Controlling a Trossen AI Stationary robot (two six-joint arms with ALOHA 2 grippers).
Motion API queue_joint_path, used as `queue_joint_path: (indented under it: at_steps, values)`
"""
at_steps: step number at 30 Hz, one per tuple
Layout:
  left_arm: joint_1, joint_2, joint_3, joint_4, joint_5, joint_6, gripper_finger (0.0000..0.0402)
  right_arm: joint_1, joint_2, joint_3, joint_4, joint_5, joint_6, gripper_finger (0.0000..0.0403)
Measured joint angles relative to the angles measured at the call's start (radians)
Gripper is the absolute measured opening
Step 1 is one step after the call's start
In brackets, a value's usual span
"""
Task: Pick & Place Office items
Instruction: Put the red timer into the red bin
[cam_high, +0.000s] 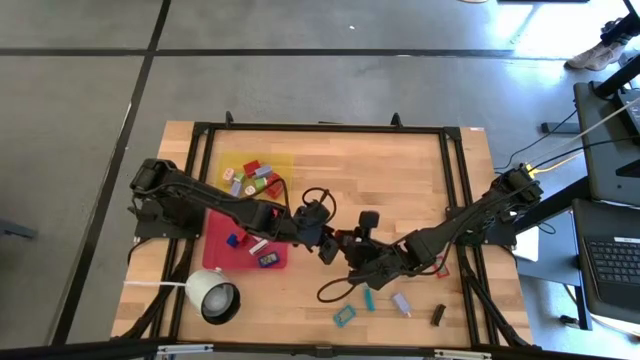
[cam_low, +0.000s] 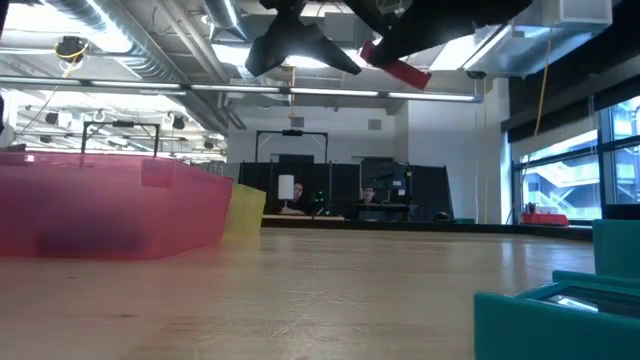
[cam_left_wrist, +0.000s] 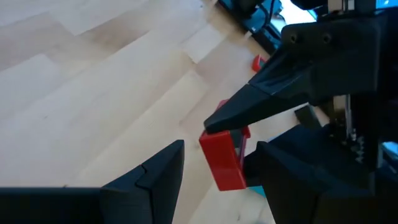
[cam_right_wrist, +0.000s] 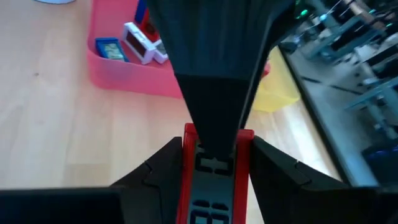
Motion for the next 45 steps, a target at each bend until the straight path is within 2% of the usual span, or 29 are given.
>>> queue_joint_path:
  at_steps: [10, 14, 23, 28, 35, 40, 45]
  values:
    - [0.016, 0.0, 0.0, 0.021, 0.002, -0.028, 0.0183, 0.0, 0.0, 0.0, 0.004, 0.087, -0.101, 0.0157]
    - [0.016, 0.0, 0.0, 0.02, -0.02, -0.028, 0.0158, 0.0, 0.0, 0.0, 0.004, 0.098, -0.101, 0.0157]
    - [0.016, -0.001, 0.0, 0.022, -0.019, -0.037, 0.0073, 0.0, 0.0, 0.0, 0.003, 0.116, -0.101, 0.0157]
    - [0.017, -0.001, 0.0, 0.022, -0.019, -0.038, 0.0063, 0.0, 0.0, 0.0, 0.002, 0.117, -0.101, 0.0163]
    - [0.016, -0.001, 0.0, 0.024, -0.02, -0.018, 0.0069, 0.0, -0.002, 0.0, 0.005, 0.094, -0.068, 0.0207]
    - [0.014, 0.0, -0.003, 0.007, -0.007, -0.008, 0.0067, -0.001, -0.004, 0.001, 0.0, -0.035, -0.036, 0.0258]
    - [0.015, 0.0, -0.002, -0.022, -0.01, -0.007, 0.0067, -0.001, -0.004, 0.001, -0.012, -0.058, -0.035, 0.0303]
